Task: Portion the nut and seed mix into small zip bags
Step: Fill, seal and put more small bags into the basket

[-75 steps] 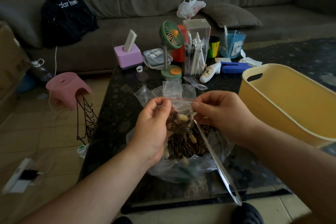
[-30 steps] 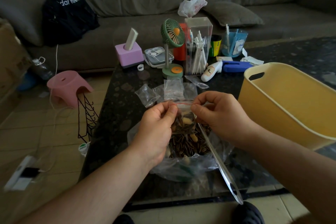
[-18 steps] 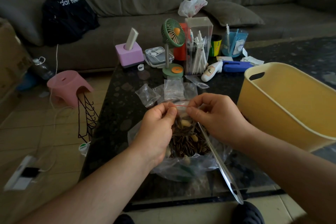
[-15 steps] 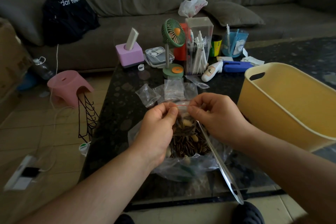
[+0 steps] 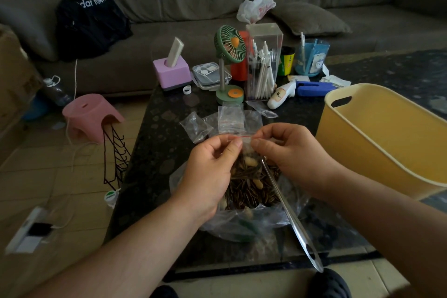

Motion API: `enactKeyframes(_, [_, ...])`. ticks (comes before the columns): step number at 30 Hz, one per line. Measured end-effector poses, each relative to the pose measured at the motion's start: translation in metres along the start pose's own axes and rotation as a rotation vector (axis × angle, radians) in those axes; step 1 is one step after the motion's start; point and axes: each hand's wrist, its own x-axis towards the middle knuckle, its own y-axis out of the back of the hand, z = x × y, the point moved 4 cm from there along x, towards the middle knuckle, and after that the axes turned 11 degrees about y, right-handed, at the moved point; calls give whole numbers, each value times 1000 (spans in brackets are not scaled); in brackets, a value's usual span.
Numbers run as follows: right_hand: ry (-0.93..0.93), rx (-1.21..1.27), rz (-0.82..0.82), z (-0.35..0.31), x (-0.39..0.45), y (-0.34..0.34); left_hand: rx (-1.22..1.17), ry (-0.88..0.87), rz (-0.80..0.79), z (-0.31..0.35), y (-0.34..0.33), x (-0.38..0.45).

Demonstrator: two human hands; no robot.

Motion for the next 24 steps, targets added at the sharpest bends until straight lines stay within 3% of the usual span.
enactKeyframes(12, [75,-159,-10,0,2,-5,31,-36,-39,-5,-6,0])
enactKeyframes(24, [79,-93,-46,-2,0,-8,14,-58,-63,-4,-4,0])
